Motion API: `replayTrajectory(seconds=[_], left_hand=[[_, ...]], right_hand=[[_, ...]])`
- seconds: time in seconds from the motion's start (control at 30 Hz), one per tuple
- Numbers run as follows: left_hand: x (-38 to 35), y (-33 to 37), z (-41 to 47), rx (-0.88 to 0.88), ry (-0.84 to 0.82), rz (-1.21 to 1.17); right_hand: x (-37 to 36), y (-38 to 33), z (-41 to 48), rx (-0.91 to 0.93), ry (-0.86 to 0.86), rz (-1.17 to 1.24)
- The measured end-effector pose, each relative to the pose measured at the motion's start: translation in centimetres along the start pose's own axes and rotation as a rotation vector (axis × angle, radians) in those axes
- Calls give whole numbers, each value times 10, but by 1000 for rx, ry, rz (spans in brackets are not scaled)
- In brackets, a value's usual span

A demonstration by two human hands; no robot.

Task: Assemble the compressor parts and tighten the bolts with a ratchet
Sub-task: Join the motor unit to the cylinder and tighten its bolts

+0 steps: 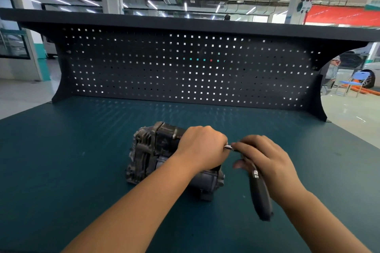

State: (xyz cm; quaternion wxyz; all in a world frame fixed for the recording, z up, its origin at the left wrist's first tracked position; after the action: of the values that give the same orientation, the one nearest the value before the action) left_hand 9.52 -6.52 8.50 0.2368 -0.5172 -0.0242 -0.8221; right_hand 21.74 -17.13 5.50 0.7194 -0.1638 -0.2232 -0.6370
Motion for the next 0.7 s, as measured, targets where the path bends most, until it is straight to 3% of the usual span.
replayTrajectory(seconds=[0.03, 0.1, 0.23, 0.3, 0.33, 0.4, 0.5, 0.57, 0.63, 0.7], left_hand=[[0, 0, 1, -2, 2, 7], [-1, 1, 1, -8, 1, 18], [0, 1, -1, -6, -20, 14], [0, 1, 0, -8, -26, 19], [0, 2, 0, -6, -28, 19], [-1, 2, -1, -2, -29, 14], [-1, 1, -4, -15, -29, 23], [-1, 1, -4, -18, -30, 14], [-1, 1, -4, -17, -30, 8], [-2, 2, -4, -36, -27, 34]], right_hand=[[-1, -2, -1, -68, 4, 35], [-1, -9, 3, -416, -10, 244], [-7, -10, 21, -1298, -297, 962], [-9, -11, 23, -1524, -306, 1238], [-11, -12, 22, -1519, -307, 1235], [-13, -13, 15, -1253, -254, 989], [-7, -13, 7, -479, -27, 502], [-7, -6, 0, -66, -3, 209], [-10, -2, -9, 14, -43, 83], [-9, -9, -11, -214, -71, 213]])
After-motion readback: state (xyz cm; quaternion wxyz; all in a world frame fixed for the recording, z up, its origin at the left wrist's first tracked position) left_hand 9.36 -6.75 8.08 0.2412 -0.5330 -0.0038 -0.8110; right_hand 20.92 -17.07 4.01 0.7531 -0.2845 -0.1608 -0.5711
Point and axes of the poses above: each hand's wrist, its own z-axis towards the middle knuckle, its own x-axis out of the back of the hand, y = z × x, the point moved 1 cm from there along z, towards the middle knuckle, and after that the axes turned 9 degrees about -x, right-handed, at the moved point
